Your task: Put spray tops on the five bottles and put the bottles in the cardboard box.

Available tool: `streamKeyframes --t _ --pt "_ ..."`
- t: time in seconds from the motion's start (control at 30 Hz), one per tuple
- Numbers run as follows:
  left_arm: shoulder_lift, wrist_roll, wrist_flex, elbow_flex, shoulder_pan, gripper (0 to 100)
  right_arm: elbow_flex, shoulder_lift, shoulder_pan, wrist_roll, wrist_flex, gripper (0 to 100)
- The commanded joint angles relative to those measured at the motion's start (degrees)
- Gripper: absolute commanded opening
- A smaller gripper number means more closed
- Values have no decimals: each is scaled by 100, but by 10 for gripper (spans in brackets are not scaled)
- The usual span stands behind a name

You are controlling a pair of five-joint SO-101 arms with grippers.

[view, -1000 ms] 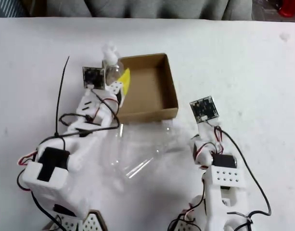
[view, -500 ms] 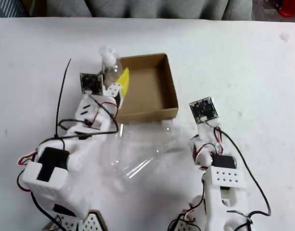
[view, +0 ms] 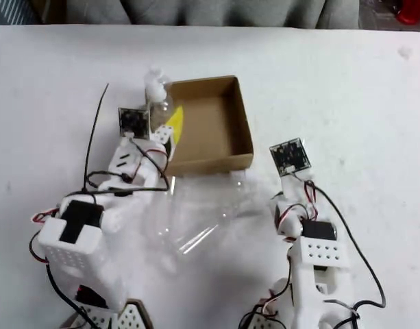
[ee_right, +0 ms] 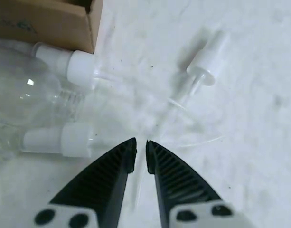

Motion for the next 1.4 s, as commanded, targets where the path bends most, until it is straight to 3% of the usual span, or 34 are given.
streamKeyframes --t 0.0,0.33,0.47,1.0,1.37 --pt "-4 -149 -167 -264 -127 26 -44 -101 57 70 -198 17" --pt "4 -105 -123 -220 -127 291 -44 -101 48 70 -198 17" --pt "-31 -105 220 -211 -145 319 -26 -101 48 62 -277 17" --pt "-136 -114 290 -193 -136 408 -9 -101 48 70 -277 17" --pt "-2334 -141 1662 862 -145 408 -9 -101 48 70 -286 17"
